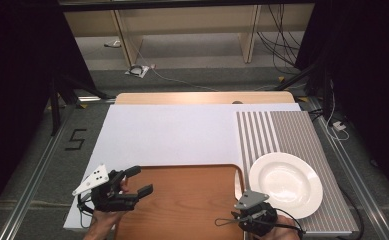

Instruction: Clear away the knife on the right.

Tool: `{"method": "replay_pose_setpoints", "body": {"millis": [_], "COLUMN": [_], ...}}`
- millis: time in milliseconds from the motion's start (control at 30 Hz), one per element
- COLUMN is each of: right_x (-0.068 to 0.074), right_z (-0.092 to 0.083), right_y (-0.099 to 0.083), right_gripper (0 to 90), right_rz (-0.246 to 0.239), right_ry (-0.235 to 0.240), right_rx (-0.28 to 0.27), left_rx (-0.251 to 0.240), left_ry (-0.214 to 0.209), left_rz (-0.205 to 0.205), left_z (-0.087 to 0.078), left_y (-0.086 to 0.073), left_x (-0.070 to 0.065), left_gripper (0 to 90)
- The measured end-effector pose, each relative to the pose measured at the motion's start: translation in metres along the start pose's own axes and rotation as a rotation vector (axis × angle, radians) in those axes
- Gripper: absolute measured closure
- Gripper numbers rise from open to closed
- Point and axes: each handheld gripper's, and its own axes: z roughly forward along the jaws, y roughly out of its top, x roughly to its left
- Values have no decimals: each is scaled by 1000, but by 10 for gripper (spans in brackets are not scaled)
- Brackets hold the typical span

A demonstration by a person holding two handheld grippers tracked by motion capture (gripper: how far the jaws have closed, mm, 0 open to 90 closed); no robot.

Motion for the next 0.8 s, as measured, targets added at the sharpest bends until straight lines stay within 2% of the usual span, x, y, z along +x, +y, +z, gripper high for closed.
{"method": "replay_pose_setpoints", "body": {"millis": [67,167,400,533,567,600,667,800], "right_x": [-1,-3,-11,-14,-14,-16,-17,-22], "right_z": [-1,-7,-14,-17,-18,-21,-21,-23], "right_y": [0,0,0,0,0,0,0,-1], "right_gripper": [627,585,483,423,410,378,372,335], "right_rz": [3,20,111,140,147,167,173,216], "right_ry": [-5,-15,7,-9,-20,-11,-11,4], "right_rx": [-13,-87,-233,-304,-326,-361,-375,-422], "left_rx": [0,1,8,12,13,13,16,18], "left_ry": [0,0,-5,-9,-10,-10,-11,-11], "left_rz": [0,-1,4,1,1,0,-1,-1], "left_z": [0,0,1,2,2,2,2,2], "left_y": [0,0,0,0,0,0,0,0], "left_x": [0,0,0,0,0,0,0,0], "left_gripper": [161,161,161,161,161,161,161,160]}}
